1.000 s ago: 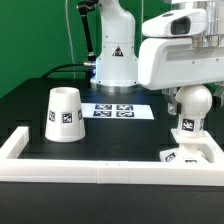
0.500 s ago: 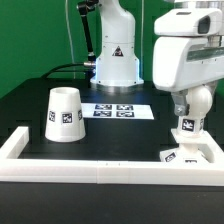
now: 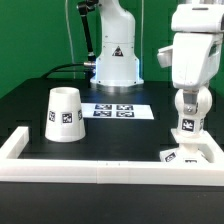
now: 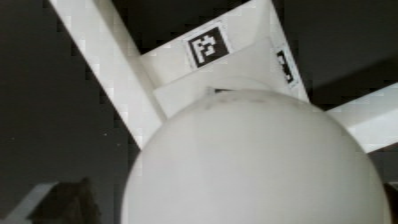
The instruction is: Assemble lamp
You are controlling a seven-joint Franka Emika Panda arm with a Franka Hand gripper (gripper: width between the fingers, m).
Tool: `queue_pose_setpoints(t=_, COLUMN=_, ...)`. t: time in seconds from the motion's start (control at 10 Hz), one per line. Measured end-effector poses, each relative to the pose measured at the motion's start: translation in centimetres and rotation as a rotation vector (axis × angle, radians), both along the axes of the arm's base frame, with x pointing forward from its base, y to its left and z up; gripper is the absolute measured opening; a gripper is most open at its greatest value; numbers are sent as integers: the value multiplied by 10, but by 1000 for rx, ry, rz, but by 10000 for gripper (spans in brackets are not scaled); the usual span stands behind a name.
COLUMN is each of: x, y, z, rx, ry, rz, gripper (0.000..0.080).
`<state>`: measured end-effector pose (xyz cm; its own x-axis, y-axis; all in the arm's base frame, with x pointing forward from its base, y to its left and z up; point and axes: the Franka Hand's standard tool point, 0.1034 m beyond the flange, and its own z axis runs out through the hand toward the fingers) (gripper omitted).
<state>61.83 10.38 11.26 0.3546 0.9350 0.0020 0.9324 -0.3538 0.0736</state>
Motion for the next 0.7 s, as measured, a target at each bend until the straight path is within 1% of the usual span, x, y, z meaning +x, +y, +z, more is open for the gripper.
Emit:
queue_pose_setpoints(t=0.1, x=-1, y=0, z=-2, rx=-7, ry=3, rz=33, gripper=699)
queue_pose_setpoints(t=0.2, x=-1, y=0, z=-2, rx=-8, ry=6, rz=35, gripper=583)
queue_pose_setpoints(t=0.5, x=-1, y=-1, z=-3, rx=-6, ry=6, rz=17, gripper=576)
queue_pose_setpoints(t=0.7, x=-1, y=-3, z=-3, rx=0, ry=4, rz=-78, gripper=576)
